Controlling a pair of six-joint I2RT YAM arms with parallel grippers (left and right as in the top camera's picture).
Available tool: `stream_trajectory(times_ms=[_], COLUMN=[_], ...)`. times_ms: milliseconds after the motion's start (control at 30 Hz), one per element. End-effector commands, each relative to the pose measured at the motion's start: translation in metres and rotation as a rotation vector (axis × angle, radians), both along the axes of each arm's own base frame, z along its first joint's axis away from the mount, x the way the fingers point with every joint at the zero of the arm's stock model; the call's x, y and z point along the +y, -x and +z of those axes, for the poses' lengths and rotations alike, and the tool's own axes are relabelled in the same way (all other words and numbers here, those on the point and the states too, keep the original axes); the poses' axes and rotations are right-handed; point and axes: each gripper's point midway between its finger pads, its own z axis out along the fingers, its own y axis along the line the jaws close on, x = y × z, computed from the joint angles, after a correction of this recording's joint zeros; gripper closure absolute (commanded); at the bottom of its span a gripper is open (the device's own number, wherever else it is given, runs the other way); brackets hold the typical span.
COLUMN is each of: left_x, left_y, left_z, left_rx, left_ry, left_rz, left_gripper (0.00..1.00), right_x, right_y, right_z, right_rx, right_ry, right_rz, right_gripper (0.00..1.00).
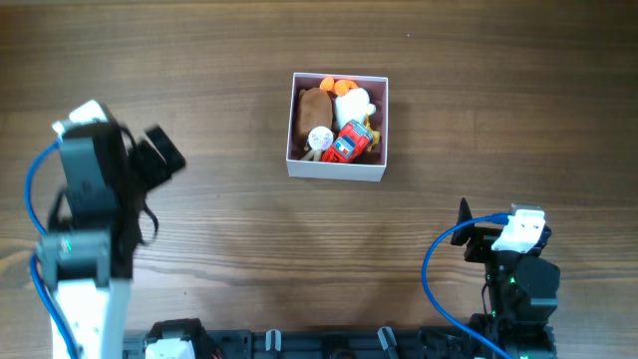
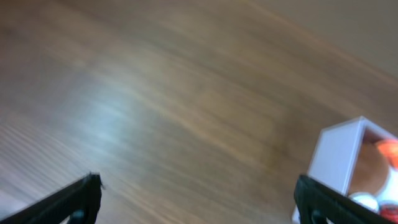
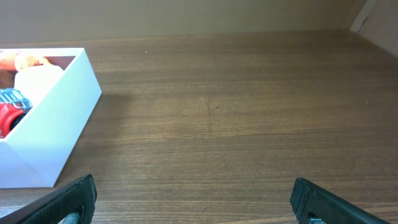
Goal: Pack container
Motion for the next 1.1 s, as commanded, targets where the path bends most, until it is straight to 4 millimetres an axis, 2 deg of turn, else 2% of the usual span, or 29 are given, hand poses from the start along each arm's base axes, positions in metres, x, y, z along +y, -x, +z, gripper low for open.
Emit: stream_trajectory(times_ms=[0, 200, 400, 633, 1067], left_x=[-0.035, -0.059, -0.062, -0.068, -0.086], left_y=[0.02, 0.051, 0.065, 0.072, 0.076], left_z=[-0.036, -0.071, -0.088, -0.095, -0.13], left_rx=[-0.026, -0.148, -0.26, -0.333, -0.321], left_ry=[0.001, -0.031, -0.06, -0.076, -0.057], left_rz=[-0.259, -0.429, -0.448, -0.469, -0.556], left_gripper=[0.0, 0.0, 0.0, 0.0, 0.0], right_x=[-0.002, -0.002, -0.002, -0.002, -0.002], right_y=[0.0, 0.0, 0.0, 0.0, 0.0], right_z=[0.002, 0.002, 0.002, 0.002, 0.002], right_rx=[-0.013, -0.013, -0.013, -0.013, -0.013], right_ry=[0.015, 0.015, 0.015, 0.015, 0.015], right_rz=[-0.01, -0.009, -0.01, -0.01, -0.01], right_gripper=[0.0, 0.0, 0.0, 0.0, 0.0])
